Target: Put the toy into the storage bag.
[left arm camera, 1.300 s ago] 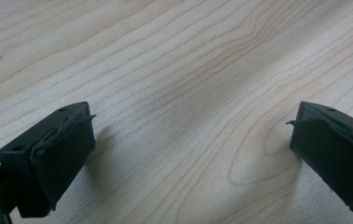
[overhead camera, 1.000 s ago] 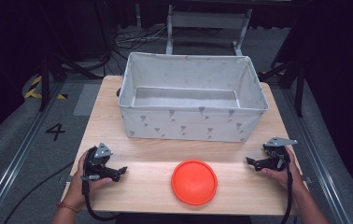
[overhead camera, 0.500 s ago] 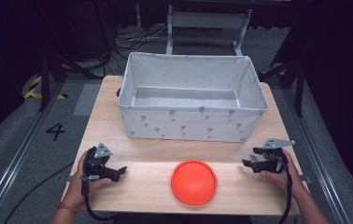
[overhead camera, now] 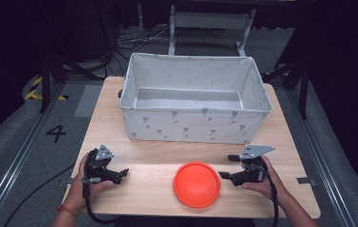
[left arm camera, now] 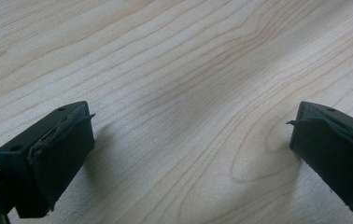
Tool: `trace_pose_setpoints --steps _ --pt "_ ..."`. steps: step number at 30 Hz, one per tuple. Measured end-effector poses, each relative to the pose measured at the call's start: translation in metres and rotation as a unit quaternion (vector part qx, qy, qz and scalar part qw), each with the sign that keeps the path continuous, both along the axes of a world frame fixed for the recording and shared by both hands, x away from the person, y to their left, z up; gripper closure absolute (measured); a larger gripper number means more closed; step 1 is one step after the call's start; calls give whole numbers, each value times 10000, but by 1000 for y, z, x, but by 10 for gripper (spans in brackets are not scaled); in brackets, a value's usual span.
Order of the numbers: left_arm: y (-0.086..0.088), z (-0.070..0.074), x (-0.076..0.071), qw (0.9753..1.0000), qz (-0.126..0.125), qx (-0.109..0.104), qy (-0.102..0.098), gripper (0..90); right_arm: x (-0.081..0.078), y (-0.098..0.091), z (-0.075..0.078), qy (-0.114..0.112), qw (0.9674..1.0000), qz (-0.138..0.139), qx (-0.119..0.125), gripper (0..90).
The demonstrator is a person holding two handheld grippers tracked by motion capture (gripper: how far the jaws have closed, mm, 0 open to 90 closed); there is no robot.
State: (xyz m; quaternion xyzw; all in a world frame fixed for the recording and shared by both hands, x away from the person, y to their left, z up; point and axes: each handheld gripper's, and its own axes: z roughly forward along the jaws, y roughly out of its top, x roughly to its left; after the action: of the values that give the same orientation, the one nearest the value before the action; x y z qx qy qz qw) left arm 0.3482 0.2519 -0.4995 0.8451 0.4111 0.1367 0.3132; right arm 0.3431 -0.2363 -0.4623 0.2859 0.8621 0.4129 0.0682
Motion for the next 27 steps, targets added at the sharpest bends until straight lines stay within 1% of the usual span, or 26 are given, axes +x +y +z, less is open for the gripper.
trace_pose_setpoints --steps 1,2,3,5,7,9,10,12,13,15,16,17,18,20,22,23,24,27 --pt "0 0 0 10000 1 -5 1 1 0 10 -2 8 9998 139 -132 221" --pt "0 0 0 10000 1 -5 1 1 0 10 -2 8 9998 139 -132 221" --pt "0 0 0 10000 -2 -7 4 1 0 21 -4 3 9989 318 -355 204" --pt "0 0 0 10000 0 -2 0 1 1 34 -8 157 9977 542 -381 204" --pt "0 0 0 10000 3 6 -13 1 3 45 -12 92 9967 603 -537 200" --pt "0 0 0 10000 -7 21 -29 1 5 51 -16 170 9963 641 -544 197" --pt "0 0 0 10000 -11 28 -28 1 7 54 -18 188 9962 617 -585 193" --pt "0 0 0 10000 -7 22 -29 1 10 57 -21 234 9965 589 -540 191" --pt "0 0 0 10000 -7 22 -29 1 11 58 -24 198 9967 540 -573 190" --pt "0 0 0 10000 1 19 -30 1 10 58 -27 209 9968 531 -564 190" --pt "0 0 0 10000 2 30 -35 1 10 58 -29 231 9964 544 -606 190" --pt "0 0 0 10000 2 30 -33 1 10 58 -31 243 9959 566 -657 177" --pt "0 0 0 10000 6 21 -32 1 9 58 -32 250 9962 571 -604 156" --pt "0 0 0 10000 5 23 -33 1 7 60 -31 250 9955 665 -627 157" --pt "0 0 0 10000 3 29 -33 1 3 62 -32 243 9941 855 -616 148" --pt "0 0 0 10000 6 22 -34 1 1 63 -32 153 9930 922 -721 145" --pt "0 0 0 10000 3 28 -34 1 0 64 -32 123 9927 914 -774 146" --pt "0 0 0 10000 6 21 -34 1 0 63 -32 94 9919 1026 -738 153"
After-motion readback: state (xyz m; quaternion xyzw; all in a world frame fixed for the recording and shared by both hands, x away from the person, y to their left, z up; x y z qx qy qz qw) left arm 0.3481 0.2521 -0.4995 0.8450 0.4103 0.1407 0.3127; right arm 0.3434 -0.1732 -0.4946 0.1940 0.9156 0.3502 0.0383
